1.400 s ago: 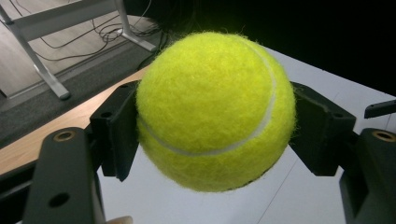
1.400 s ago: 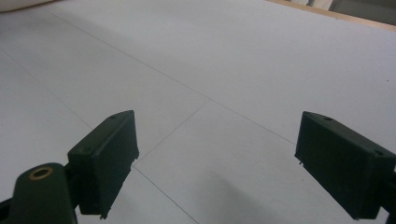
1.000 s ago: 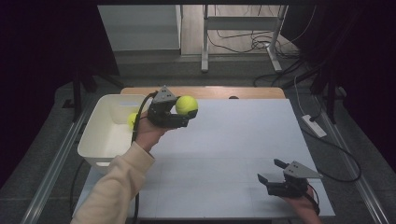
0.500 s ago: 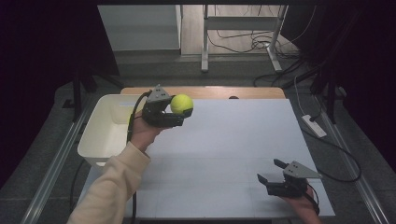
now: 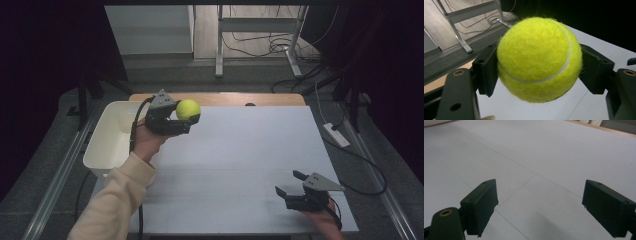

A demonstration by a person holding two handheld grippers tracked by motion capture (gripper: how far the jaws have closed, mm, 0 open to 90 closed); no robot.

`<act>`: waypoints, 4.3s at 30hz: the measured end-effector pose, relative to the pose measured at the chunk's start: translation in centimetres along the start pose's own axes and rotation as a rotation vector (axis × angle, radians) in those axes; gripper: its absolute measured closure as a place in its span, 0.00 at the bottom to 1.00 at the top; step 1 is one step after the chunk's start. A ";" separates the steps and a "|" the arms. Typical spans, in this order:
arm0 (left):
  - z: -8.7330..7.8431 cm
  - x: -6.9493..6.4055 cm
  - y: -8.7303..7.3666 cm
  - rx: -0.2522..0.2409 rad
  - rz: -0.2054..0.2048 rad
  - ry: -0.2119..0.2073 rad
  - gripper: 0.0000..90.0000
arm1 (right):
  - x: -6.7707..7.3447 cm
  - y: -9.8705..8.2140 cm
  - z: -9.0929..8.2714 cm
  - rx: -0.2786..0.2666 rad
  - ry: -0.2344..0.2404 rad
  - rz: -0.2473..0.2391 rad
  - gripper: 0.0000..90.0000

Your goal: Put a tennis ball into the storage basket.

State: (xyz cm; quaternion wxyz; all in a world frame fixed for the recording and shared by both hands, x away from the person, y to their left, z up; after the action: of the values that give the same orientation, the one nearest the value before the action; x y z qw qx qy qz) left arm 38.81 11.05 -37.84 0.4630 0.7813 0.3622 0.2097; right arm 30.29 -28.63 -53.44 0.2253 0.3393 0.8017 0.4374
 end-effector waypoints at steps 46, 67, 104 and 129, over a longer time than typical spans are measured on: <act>-4.3 5.3 -3.3 0.018 -0.103 0.136 0.30 | 0.0 0.0 0.1 0.003 -0.006 -0.001 0.14; -5.7 7.9 -5.3 0.044 -0.166 0.203 0.30 | 0.0 0.1 0.1 0.004 -0.002 -0.004 0.14; -4.0 10.8 -8.3 0.250 -0.231 0.223 0.29 | 0.1 0.1 0.3 0.011 -0.004 -0.008 0.15; -4.6 10.7 -8.0 0.213 -0.234 0.241 0.14 | 0.1 0.1 0.3 0.011 -0.004 -0.010 0.14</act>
State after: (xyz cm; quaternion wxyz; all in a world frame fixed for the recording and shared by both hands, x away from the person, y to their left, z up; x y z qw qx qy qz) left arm 39.76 24.28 -42.73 0.3524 0.7476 0.5236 0.2070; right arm 30.47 -28.39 -53.54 0.2273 0.3374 0.8053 0.4312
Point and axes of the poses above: each handheld gripper's, and its own axes: z roughly forward along the jaws, y roughly out of its top, x roughly to its left, the point moved 5 cm from there along z, roughly forward along the jaws, and after that the axes turned 3 degrees about x, right-handed, at the moved point
